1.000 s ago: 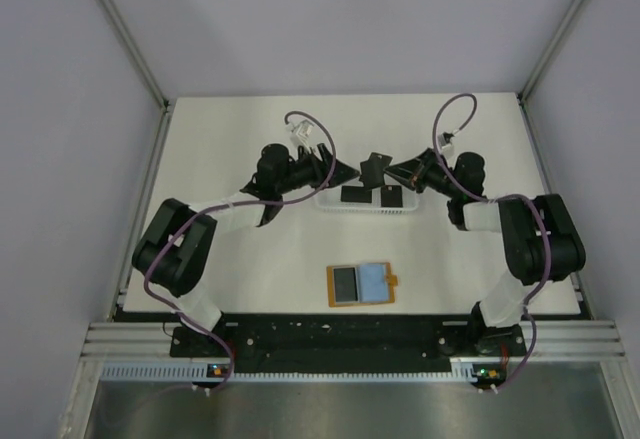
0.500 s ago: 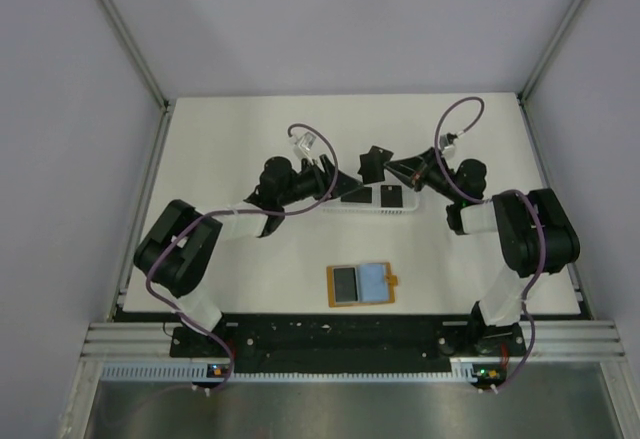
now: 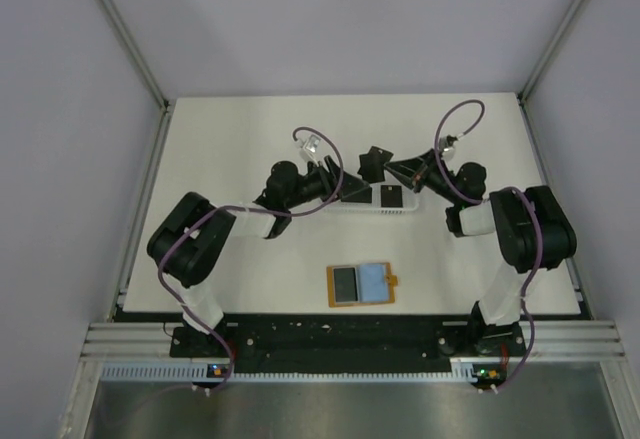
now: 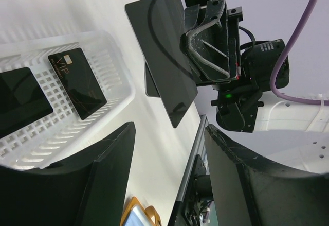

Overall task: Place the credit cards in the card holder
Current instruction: Place the credit card in the storage box, then insert the credit card into the card holder.

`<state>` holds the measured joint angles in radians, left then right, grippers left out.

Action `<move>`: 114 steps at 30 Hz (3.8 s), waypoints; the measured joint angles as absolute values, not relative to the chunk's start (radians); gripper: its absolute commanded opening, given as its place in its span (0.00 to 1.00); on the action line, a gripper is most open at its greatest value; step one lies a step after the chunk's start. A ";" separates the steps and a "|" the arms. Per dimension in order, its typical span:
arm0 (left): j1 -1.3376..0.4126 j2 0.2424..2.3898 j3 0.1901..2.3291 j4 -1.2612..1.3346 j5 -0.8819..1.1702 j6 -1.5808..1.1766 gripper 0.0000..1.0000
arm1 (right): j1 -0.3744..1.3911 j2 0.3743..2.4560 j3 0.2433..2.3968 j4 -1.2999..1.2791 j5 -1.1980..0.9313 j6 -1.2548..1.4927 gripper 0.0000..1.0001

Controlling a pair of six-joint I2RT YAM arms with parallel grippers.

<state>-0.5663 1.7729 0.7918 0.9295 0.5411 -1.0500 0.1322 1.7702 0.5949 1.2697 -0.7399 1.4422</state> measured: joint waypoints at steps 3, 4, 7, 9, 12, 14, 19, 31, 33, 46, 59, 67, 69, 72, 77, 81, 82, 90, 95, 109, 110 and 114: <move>-0.567 1.791 0.800 0.936 0.534 -1.063 0.61 | 0.132 1.783 0.589 1.274 -0.743 1.458 0.00; -0.567 1.794 0.803 0.936 0.534 -1.068 0.60 | 0.132 1.785 0.586 1.274 -0.746 1.460 0.00; -0.567 1.797 0.814 0.944 0.533 -1.081 0.54 | 0.132 1.791 0.580 1.275 -0.749 1.467 0.00; -0.567 1.797 0.822 0.952 0.534 -1.089 0.51 | 0.132 1.793 0.580 1.277 -0.750 1.468 0.00; -0.567 1.802 0.836 0.968 0.534 -1.099 0.48 | 0.132 1.794 0.577 1.280 -0.747 1.471 0.00; -0.567 1.810 0.838 0.975 0.534 -1.103 0.47 | 0.130 1.794 0.576 1.285 -0.746 1.475 0.00; -0.577 1.827 0.839 0.984 0.534 -1.111 0.39 | 0.130 1.794 0.576 1.287 -0.748 1.478 0.00; -0.588 1.834 0.850 0.989 0.538 -1.121 0.13 | 0.130 1.795 0.576 1.293 -0.751 1.487 0.00; -0.588 1.836 0.851 0.991 0.538 -1.121 0.11 | 0.130 1.795 0.576 1.293 -0.751 1.488 0.00; -0.588 1.847 0.854 0.995 0.538 -1.132 0.00 | 0.128 1.795 0.576 1.293 -0.750 1.485 0.00; -0.538 1.679 0.696 0.984 0.583 -1.127 0.00 | 0.091 1.703 0.577 1.035 -0.738 1.234 0.00; -0.510 1.590 0.680 0.956 0.588 -1.110 0.00 | 0.091 1.595 0.608 0.670 -0.676 0.978 0.10; -0.511 1.590 0.680 0.950 0.591 -1.108 0.00 | 0.091 1.594 0.612 0.610 -0.659 0.936 0.19; -0.511 1.590 0.680 0.935 0.594 -1.108 0.00 | 0.091 1.593 0.623 0.517 -0.628 0.880 0.32; -0.511 1.588 0.678 0.915 0.620 -1.105 0.00 | 0.091 1.527 0.636 0.396 -0.570 0.803 0.45; -0.511 1.574 0.678 0.894 0.655 -1.096 0.00 | 0.091 1.393 0.636 0.379 -0.593 0.777 0.57; -0.511 1.568 0.678 0.888 0.663 -1.093 0.00 | 0.091 1.358 0.635 0.396 -0.618 0.780 0.57; -0.545 1.487 0.661 0.833 0.704 -1.067 0.00 | 0.094 1.279 0.555 0.738 -0.883 0.960 0.52; -0.596 1.459 0.667 0.784 0.710 -1.044 0.00 | 0.130 1.279 0.530 0.844 -0.974 1.050 0.50; -0.670 1.448 0.722 0.678 0.692 -1.010 0.00 | 0.208 1.151 0.529 0.711 -1.010 0.969 0.37; -0.672 1.447 0.724 0.678 0.691 -1.010 0.00 | 0.208 1.145 0.526 0.700 -1.010 0.960 0.36; -0.680 1.442 0.726 0.675 0.691 -1.010 0.00 | 0.208 1.121 0.509 0.655 -1.018 0.936 0.28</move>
<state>-0.6800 1.4422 0.7261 0.6754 0.6907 -1.0103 0.2077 1.1210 0.5091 0.6548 -1.0183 0.9363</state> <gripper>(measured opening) 0.018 0.334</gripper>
